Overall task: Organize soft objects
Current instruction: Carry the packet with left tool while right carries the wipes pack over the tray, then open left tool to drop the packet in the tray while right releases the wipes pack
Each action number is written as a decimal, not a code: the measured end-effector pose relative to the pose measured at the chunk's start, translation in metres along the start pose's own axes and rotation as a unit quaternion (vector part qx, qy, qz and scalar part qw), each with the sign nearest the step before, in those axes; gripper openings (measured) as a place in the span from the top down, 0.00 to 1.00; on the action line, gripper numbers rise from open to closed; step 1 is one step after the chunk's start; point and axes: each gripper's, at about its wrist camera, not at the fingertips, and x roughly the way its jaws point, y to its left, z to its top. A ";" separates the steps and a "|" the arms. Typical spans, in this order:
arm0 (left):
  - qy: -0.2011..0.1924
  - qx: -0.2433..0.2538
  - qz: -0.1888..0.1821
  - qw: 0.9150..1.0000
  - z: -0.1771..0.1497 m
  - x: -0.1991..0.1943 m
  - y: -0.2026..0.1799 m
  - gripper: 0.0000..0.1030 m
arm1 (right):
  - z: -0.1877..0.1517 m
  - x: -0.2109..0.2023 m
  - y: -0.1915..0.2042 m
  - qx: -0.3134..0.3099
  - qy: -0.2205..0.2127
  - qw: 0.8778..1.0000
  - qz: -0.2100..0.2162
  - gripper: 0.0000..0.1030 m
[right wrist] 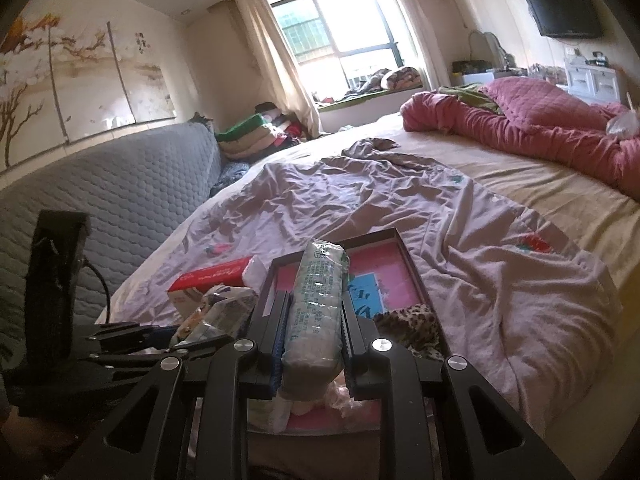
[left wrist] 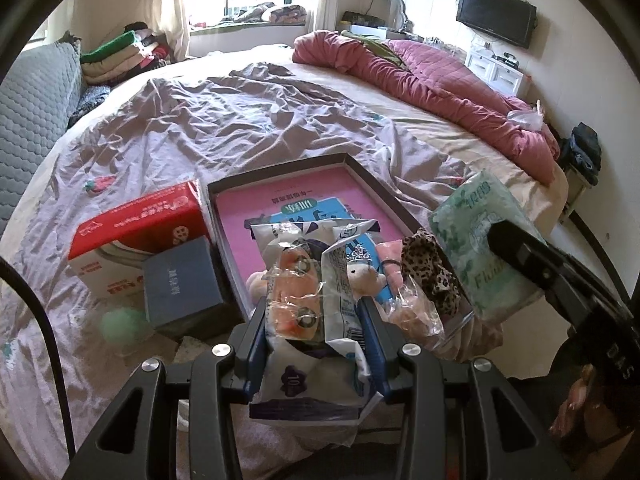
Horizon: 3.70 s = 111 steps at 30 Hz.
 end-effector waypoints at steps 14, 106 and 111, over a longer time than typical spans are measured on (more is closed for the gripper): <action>0.035 -0.009 -0.032 0.999 0.021 0.043 0.017 0.59 | -0.009 0.026 -0.003 0.029 0.017 0.999 -0.006 0.77; 0.060 0.013 -0.016 0.998 0.022 0.060 0.018 0.38 | -0.019 0.039 -0.016 0.055 0.036 0.995 -0.070 0.40; 0.045 0.008 -0.009 0.999 0.020 0.042 0.023 0.32 | -0.017 0.033 -0.009 0.043 0.030 0.996 -0.079 0.32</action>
